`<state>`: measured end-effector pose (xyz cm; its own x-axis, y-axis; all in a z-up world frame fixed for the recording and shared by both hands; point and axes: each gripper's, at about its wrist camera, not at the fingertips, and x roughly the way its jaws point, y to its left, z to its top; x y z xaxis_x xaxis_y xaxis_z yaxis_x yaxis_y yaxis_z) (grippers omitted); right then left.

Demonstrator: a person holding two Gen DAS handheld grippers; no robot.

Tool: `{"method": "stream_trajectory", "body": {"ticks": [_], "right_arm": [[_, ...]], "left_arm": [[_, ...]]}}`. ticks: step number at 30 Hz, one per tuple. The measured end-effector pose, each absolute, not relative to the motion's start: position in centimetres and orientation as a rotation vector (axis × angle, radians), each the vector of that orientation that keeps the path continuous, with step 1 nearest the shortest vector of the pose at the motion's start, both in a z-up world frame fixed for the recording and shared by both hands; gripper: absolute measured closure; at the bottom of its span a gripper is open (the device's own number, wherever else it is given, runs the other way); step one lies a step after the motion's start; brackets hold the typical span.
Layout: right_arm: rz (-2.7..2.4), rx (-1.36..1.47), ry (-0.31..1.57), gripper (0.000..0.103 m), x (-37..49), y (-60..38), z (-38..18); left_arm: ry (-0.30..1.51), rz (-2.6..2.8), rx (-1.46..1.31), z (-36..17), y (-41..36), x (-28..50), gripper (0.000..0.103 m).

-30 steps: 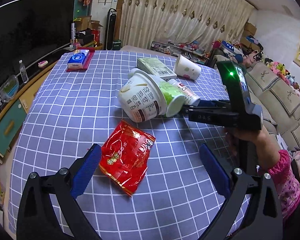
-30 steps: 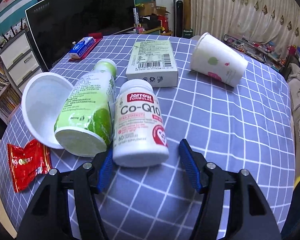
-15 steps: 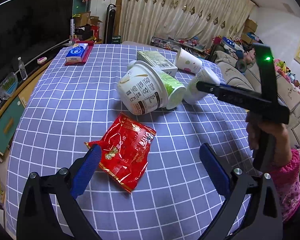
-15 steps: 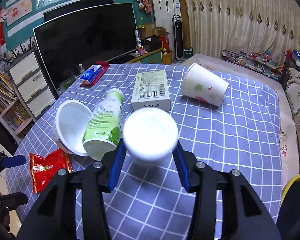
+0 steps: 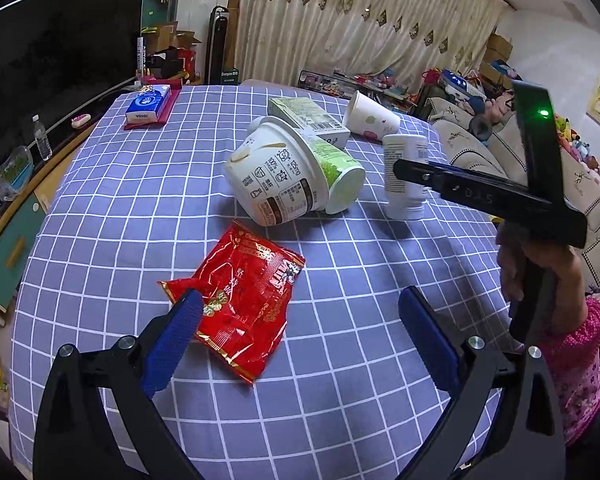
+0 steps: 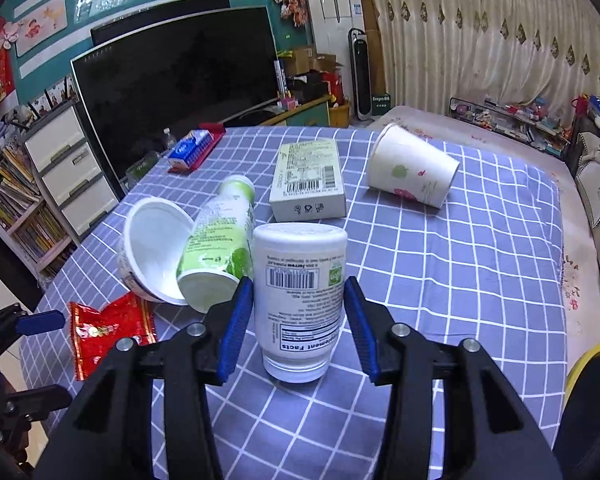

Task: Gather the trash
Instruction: 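Carry the pill bottle with the right gripper into the bin and release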

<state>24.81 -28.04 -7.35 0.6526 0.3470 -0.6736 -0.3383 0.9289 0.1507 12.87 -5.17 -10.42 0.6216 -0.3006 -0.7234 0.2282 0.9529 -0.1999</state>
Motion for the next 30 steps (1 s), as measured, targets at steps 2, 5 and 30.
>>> {"method": "stream_trajectory", "body": {"ticks": [2, 5, 30], "right_arm": [[0.388, 0.022, 0.745, 0.058, 24.1, -28.4, -6.8], [0.388, 0.037, 0.720, 0.058, 23.1, -29.1, -6.1], [-0.087, 0.200, 0.670, 0.058, 12.7, -50.7, -7.6]], "left_arm": [[0.846, -0.307, -0.089, -10.4, -5.2, 12.9, 0.006], [0.851, -0.314, -0.085, -10.5, -5.5, 12.8, 0.006], [0.838, -0.355, -0.026, -10.0, -9.8, 13.6, 0.006]]}}
